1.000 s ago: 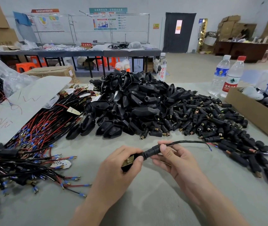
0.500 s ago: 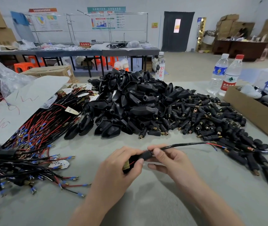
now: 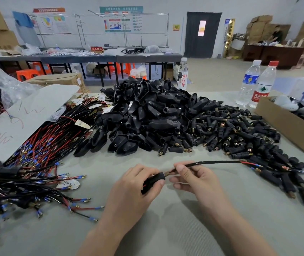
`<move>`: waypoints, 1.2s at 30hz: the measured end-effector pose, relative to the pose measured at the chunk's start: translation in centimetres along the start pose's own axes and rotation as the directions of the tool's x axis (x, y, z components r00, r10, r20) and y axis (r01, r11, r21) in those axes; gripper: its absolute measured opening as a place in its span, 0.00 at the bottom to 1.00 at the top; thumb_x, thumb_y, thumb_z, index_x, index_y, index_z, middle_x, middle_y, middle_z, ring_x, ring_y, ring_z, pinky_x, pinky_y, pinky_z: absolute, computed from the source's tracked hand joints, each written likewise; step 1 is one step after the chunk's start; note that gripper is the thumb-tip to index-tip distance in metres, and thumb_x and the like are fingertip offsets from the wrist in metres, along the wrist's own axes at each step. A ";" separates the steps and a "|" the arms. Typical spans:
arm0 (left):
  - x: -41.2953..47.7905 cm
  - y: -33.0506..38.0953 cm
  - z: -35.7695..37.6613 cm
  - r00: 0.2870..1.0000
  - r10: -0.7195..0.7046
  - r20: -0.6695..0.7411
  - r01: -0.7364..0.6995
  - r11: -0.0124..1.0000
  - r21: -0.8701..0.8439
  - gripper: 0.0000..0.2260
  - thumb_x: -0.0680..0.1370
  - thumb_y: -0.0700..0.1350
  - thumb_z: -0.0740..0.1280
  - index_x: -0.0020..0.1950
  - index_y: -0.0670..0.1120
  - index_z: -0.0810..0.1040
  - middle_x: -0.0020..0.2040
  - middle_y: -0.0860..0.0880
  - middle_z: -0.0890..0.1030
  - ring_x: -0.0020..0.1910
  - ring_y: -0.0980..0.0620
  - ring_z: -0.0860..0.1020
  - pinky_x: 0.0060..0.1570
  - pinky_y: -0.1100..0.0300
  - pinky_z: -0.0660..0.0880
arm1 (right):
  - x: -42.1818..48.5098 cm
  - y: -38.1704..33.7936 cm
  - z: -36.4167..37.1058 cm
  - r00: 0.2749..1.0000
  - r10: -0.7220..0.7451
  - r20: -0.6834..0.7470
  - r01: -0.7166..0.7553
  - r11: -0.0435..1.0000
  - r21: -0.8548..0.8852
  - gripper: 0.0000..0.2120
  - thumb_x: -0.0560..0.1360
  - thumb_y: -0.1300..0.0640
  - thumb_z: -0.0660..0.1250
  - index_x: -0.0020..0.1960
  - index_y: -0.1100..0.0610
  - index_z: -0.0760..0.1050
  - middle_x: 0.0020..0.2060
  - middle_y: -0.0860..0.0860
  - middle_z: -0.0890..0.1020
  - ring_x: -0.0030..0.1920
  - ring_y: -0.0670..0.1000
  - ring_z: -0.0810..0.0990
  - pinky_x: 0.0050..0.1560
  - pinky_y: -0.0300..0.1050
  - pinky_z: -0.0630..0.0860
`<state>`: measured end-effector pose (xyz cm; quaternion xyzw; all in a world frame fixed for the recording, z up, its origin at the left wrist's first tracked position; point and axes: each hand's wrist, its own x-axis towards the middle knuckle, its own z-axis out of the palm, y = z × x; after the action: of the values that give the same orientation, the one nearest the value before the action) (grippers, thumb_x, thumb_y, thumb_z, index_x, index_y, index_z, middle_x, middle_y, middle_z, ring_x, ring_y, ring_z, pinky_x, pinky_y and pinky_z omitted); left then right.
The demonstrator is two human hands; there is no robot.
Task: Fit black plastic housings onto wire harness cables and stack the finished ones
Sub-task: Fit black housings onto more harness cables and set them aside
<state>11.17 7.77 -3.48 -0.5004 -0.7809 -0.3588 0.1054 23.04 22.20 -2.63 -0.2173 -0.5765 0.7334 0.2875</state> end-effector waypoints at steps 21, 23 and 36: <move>0.0 -0.3 0.5 0.999 -0.014 0.049 0.015 0.999 -0.032 0.11 0.76 0.62 0.61 0.52 0.59 0.77 0.45 0.65 0.76 0.47 0.63 0.74 0.43 0.68 0.71 | 0.2 1.4 0.3 0.999 0.048 -0.021 -0.048 0.999 -0.006 0.07 0.78 0.60 0.68 0.51 0.64 0.81 0.43 0.55 0.87 0.43 0.50 0.86 0.38 0.40 0.81; 0.1 -0.3 0.6 0.998 -0.007 0.070 0.011 0.999 -0.052 0.12 0.77 0.63 0.60 0.54 0.59 0.77 0.47 0.66 0.77 0.48 0.63 0.75 0.45 0.67 0.72 | 0.2 1.4 0.2 0.998 0.034 -0.052 -0.035 0.999 -0.014 0.06 0.79 0.60 0.67 0.50 0.63 0.81 0.43 0.54 0.87 0.42 0.50 0.86 0.38 0.40 0.81; -0.3 -1.9 0.5 0.951 -0.152 0.270 0.217 0.949 -0.229 0.18 0.76 0.64 0.60 0.65 0.64 0.71 0.56 0.66 0.76 0.60 0.66 0.73 0.58 0.68 0.71 | 0.8 1.6 -0.9 0.977 0.047 -0.207 -0.044 0.999 0.018 0.06 0.80 0.58 0.66 0.49 0.61 0.79 0.38 0.50 0.87 0.37 0.47 0.86 0.36 0.37 0.81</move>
<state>9.79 7.43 -4.88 -0.4749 -0.7788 -0.3992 -0.0931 22.77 23.09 -4.37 -0.3038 -0.5332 0.7170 0.3306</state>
